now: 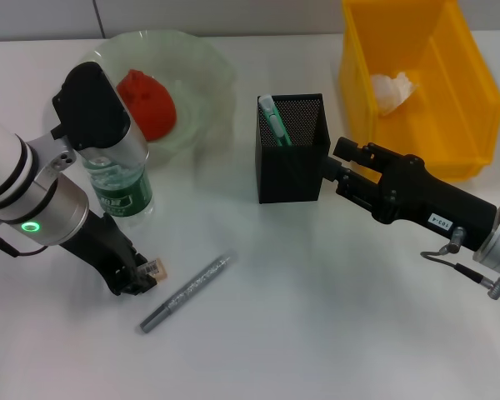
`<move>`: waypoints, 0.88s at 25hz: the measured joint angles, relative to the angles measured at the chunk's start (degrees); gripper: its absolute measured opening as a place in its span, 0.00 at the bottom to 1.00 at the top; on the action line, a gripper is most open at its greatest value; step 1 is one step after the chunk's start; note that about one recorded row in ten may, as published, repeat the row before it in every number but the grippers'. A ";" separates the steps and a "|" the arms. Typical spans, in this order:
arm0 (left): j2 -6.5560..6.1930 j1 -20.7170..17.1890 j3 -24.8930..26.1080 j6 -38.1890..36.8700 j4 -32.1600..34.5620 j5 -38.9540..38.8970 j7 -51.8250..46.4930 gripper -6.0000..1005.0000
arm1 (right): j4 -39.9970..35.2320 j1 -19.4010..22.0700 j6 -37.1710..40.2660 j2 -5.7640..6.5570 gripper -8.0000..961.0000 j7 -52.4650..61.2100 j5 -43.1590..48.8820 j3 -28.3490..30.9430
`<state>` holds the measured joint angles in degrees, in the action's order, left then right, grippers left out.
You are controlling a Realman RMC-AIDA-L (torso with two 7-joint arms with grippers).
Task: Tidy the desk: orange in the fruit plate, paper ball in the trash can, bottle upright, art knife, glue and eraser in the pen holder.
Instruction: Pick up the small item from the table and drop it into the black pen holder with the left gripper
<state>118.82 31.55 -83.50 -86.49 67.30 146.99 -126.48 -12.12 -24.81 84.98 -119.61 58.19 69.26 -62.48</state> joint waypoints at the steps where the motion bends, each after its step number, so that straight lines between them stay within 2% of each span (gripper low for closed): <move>1: 0.00 0.00 0.00 -0.05 0.10 0.03 0.00 0.29 | 0.04 0.00 -0.04 0.00 0.53 0.00 0.00 0.10; 15: -0.09 -0.98 0.63 -5.47 11.21 -9.09 1.47 0.29 | 0.26 0.39 -0.24 0.00 0.53 0.00 0.00 1.38; 22: 0.01 -0.24 0.76 -5.22 12.82 -11.70 2.01 0.30 | 0.95 0.47 -0.92 0.00 0.53 -0.14 0.00 1.54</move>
<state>118.83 31.31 -82.73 -91.70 80.12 135.29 -124.46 -11.18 -24.34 84.06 -119.61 58.04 69.26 -60.94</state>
